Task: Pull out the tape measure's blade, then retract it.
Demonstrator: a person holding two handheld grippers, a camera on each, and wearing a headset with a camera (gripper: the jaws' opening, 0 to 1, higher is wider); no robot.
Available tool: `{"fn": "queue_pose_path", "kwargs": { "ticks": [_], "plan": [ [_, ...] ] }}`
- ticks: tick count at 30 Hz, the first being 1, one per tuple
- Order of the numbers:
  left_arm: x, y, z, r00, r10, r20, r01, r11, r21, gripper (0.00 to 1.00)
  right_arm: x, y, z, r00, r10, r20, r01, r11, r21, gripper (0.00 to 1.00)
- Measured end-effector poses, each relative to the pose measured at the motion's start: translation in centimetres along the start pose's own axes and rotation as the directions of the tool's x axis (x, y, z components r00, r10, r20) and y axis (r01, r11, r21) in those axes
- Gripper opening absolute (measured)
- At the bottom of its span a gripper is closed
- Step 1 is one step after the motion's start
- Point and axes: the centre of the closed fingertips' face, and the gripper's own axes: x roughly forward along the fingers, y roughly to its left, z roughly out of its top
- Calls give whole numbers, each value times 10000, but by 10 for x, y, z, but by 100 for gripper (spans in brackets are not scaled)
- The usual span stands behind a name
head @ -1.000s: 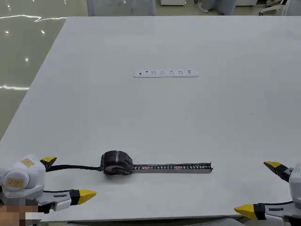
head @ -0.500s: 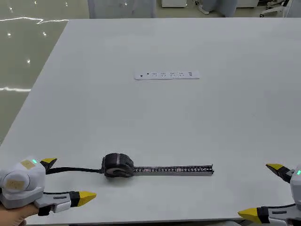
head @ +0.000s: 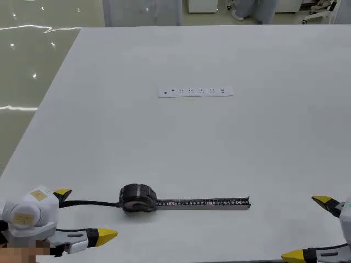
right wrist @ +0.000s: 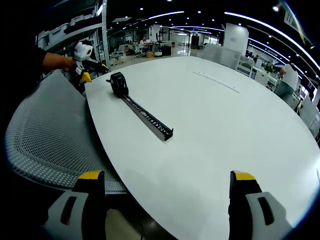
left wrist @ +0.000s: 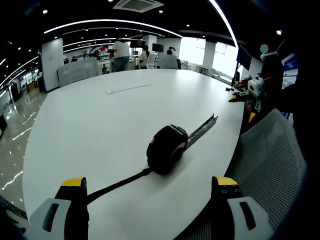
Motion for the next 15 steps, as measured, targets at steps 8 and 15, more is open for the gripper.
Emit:
{"fn": "queue_pose_path", "kwargs": {
  "ticks": [8,15],
  "plan": [
    [5,1,11,9984,546,138,-520,9879,-1461,100,2,-5,15,10000,55,-17,-55,9993,-367,100],
    [13,-11,31,9960,839,321,-787,9870,-1399,100,11,-2,28,9985,542,-90,-547,9957,-743,99]
  ]
}}
